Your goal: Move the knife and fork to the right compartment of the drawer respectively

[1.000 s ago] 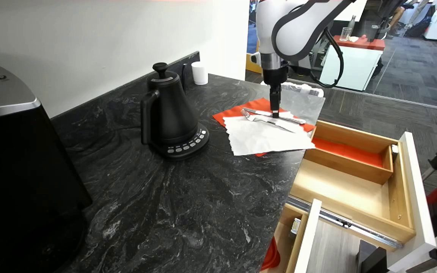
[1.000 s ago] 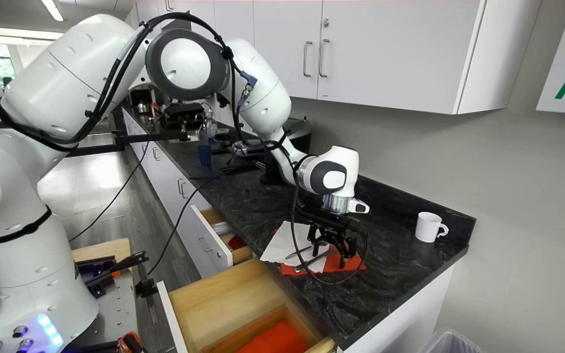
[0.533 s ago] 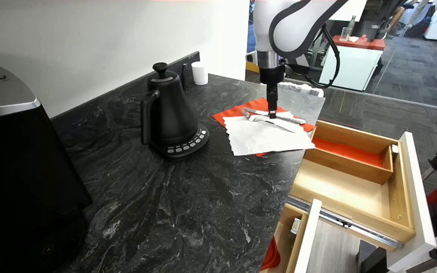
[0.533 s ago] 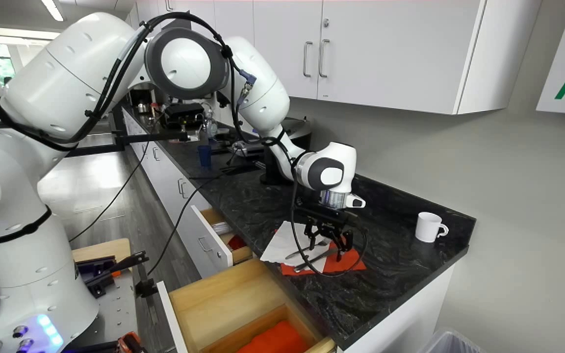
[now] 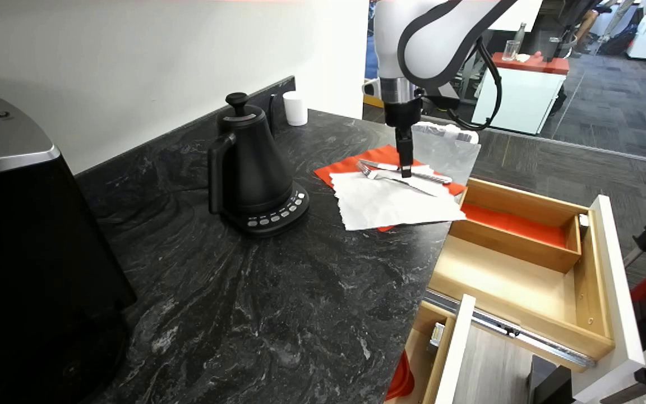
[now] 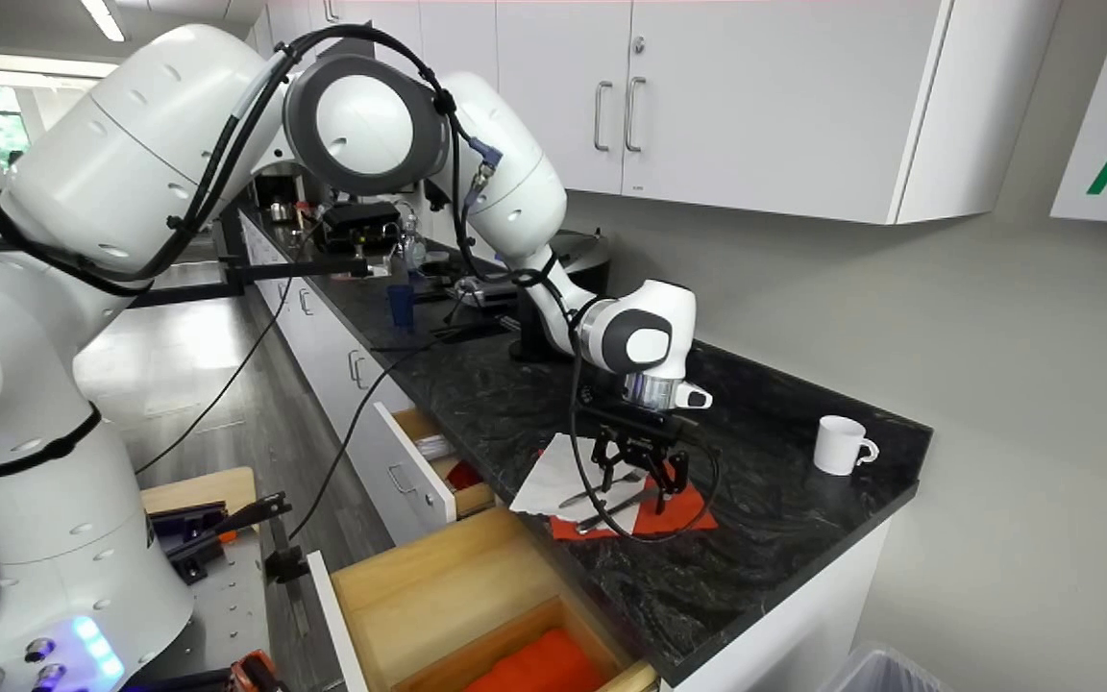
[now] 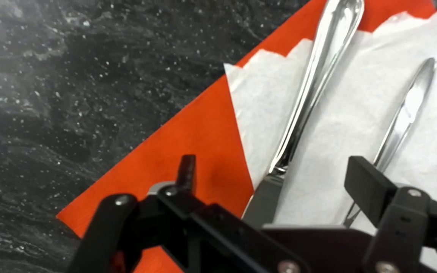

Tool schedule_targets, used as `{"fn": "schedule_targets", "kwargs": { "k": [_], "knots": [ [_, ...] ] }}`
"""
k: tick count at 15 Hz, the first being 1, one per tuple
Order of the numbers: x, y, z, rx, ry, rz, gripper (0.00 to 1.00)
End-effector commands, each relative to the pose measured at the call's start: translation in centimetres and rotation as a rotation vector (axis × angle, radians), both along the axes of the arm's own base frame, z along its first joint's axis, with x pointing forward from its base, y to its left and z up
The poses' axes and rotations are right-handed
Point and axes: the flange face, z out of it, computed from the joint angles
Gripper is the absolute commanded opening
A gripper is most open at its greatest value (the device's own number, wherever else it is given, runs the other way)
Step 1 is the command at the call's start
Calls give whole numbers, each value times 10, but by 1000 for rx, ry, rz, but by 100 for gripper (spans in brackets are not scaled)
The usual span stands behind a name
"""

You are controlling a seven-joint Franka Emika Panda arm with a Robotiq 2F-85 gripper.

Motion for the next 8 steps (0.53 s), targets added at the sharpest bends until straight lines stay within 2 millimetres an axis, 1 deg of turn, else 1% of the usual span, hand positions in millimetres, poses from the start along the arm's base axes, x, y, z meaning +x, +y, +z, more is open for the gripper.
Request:
{"fn": "schedule_targets", "kwargs": {
  "k": [1, 4, 8],
  "knots": [
    [-9, -2, 5, -14, 11, 15, 100],
    [-15, -2, 1, -22, 21, 25, 100],
    [-28, -5, 3, -39, 31, 73, 100]
  ]
}}
